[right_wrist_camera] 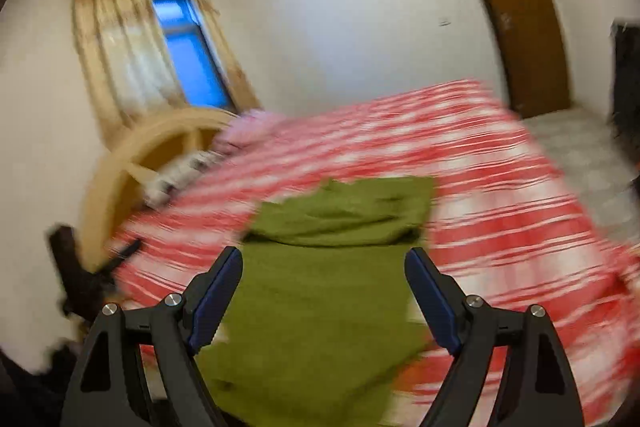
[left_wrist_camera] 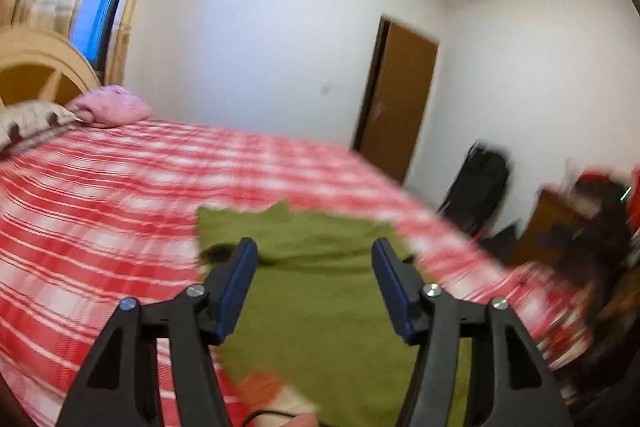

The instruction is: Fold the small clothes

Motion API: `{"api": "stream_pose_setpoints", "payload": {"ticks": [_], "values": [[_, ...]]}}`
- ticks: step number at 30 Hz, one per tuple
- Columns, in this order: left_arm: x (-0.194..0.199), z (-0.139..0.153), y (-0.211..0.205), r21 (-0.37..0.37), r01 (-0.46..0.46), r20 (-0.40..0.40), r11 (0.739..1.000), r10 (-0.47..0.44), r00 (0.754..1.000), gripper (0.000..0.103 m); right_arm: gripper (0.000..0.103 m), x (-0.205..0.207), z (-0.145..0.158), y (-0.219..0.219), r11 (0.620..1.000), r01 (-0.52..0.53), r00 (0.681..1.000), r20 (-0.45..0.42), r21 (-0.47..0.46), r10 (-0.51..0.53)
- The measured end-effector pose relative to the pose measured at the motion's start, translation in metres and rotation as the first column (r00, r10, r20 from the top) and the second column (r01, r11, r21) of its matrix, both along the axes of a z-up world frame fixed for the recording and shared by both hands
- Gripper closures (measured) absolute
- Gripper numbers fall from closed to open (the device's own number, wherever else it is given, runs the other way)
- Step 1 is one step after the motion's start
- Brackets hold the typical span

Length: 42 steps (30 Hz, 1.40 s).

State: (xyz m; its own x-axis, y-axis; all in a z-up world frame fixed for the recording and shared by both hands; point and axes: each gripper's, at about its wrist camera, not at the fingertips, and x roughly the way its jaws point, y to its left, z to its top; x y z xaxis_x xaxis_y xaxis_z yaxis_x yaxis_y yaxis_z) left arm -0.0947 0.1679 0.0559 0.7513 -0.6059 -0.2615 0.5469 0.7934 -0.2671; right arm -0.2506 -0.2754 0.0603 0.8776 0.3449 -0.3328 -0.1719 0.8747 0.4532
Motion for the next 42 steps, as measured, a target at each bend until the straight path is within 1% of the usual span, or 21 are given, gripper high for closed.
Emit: {"api": "stream_pose_setpoints", "payload": {"ticks": [2, 5, 8, 10, 12, 13, 14, 15, 16, 18, 19, 20, 22, 25, 28, 31, 33, 35, 37, 40, 42], "values": [[-0.002, 0.014, 0.003, -0.044, 0.026, 0.018, 0.999, -0.026, 1.0, 0.045, 0.019, 0.004, 0.008, 0.005, 0.989, -0.086, 0.995, 0.059, 0.122, 0.08], [-0.012, 0.031, 0.005, -0.131, 0.083, 0.056, 0.988, -0.077, 0.995, 0.045, 0.019, 0.008, 0.019, 0.012, 0.936, -0.222, 0.972, 0.142, 0.274, 0.189], [-0.018, 0.05, 0.01, -0.259, 0.174, 0.078, 0.95, -0.158, 0.984, 0.041, 0.019, 0.006, 0.041, 0.02, 0.878, -0.337, 0.938, 0.201, 0.339, 0.282], [-0.019, 0.062, 0.021, -0.361, 0.23, 0.092, 0.904, -0.211, 0.973, 0.03, 0.019, 0.0, 0.054, 0.018, 0.805, -0.432, 0.901, 0.234, 0.406, 0.366], [-0.017, 0.065, 0.037, -0.463, 0.27, 0.087, 0.844, -0.259, 0.962, 0.024, 0.019, -0.01, 0.071, 0.009, 0.73, -0.5, 0.866, 0.255, 0.467, 0.431], [-0.014, 0.065, 0.045, -0.506, 0.281, 0.078, 0.816, -0.281, 0.957, 0.024, 0.019, -0.017, 0.079, 0.003, 0.714, -0.523, 0.852, 0.262, 0.466, 0.453], [-0.009, 0.065, 0.055, -0.552, 0.293, 0.063, 0.78, -0.311, 0.948, 0.024, 0.019, -0.026, 0.088, -0.002, 0.721, -0.532, 0.847, 0.259, 0.444, 0.465], [-0.006, 0.064, 0.062, -0.574, 0.299, 0.052, 0.762, -0.331, 0.942, 0.023, 0.019, -0.037, 0.098, -0.006, 0.75, -0.526, 0.851, 0.242, 0.4, 0.467], [-0.003, 0.065, 0.071, -0.57, 0.291, 0.033, 0.768, -0.333, 0.942, 0.023, 0.019, -0.049, 0.109, -0.009, 0.804, -0.496, 0.868, 0.2, 0.329, 0.454], [-0.006, 0.069, 0.083, -0.488, 0.219, -0.006, 0.845, -0.253, 0.967, 0.022, 0.019, -0.071, 0.127, -0.009, 0.9, -0.407, 0.914, 0.076, 0.155, 0.4], [-0.008, 0.072, 0.087, -0.422, 0.181, -0.024, 0.888, -0.211, 0.977, 0.02, 0.019, -0.081, 0.134, -0.006, 0.924, -0.374, 0.927, 0.03, 0.074, 0.373], [-0.01, 0.073, 0.09, -0.371, 0.159, -0.041, 0.915, -0.187, 0.982, 0.02, 0.019, -0.091, 0.139, -0.002, 0.94, -0.339, 0.94, -0.03, -0.021, 0.339], [-0.014, 0.074, 0.1, -0.296, 0.15, -0.089, 0.943, -0.183, 0.979, 0.02, 0.019, -0.105, 0.142, 0.012, 0.939, -0.259, 0.959, -0.172, -0.227, 0.224], [-0.026, 0.077, 0.122, -0.315, 0.187, -0.082, 0.93, -0.223, 0.971, 0.02, 0.019, -0.11, 0.124, 0.028, 0.893, -0.261, 0.932, -0.335, -0.365, 0.136], [-0.039, 0.08, 0.137, -0.373, 0.227, -0.042, 0.9, -0.261, 0.965, 0.02, 0.019, -0.097, 0.087, 0.042, 0.888, -0.293, 0.905, -0.402, -0.355, 0.138], [-0.041, 0.067, 0.13, -0.446, 0.247, -0.057, 0.86, -0.303, 0.951, 0.02, 0.019, -0.069, 0.03, 0.043, 0.905, -0.338, 0.843, -0.512, -0.259, 0.168], [-0.035, 0.056, 0.116, -0.423, 0.249, -0.102, 0.871, -0.319, 0.942, 0.02, 0.019, -0.045, -0.012, 0.052, 0.915, -0.366, 0.796, -0.566, -0.169, 0.214], [-0.032, 0.047, 0.096, -0.311, 0.227, -0.168, 0.923, -0.288, 0.943, 0.02, 0.019, -0.028, -0.038, 0.049, 0.922, -0.378, 0.774, -0.574, -0.079, 0.268], [-0.03, 0.035, 0.077, -0.201, 0.217, -0.226, 0.955, -0.26, 0.939, 0.02, 0.019, -0.016, -0.063, 0.052, 0.925, -0.38, 0.773, -0.542, 0.022, 0.33], [-0.018, 0.003, 0.047, -0.036, 0.188, -0.351, 0.982, -0.188, 0.917, 0.02, 0.019, 0.008, -0.093, 0.051, 0.931, -0.35, 0.763, -0.547, 0.099, 0.345], [-0.012, -0.023, 0.027, 0.089, 0.159, -0.418, 0.983, -0.108, 0.902, 0.02, 0.019, 0.023, -0.101, 0.043, 0.951, -0.299, 0.793, -0.532, 0.082, 0.295]]}}
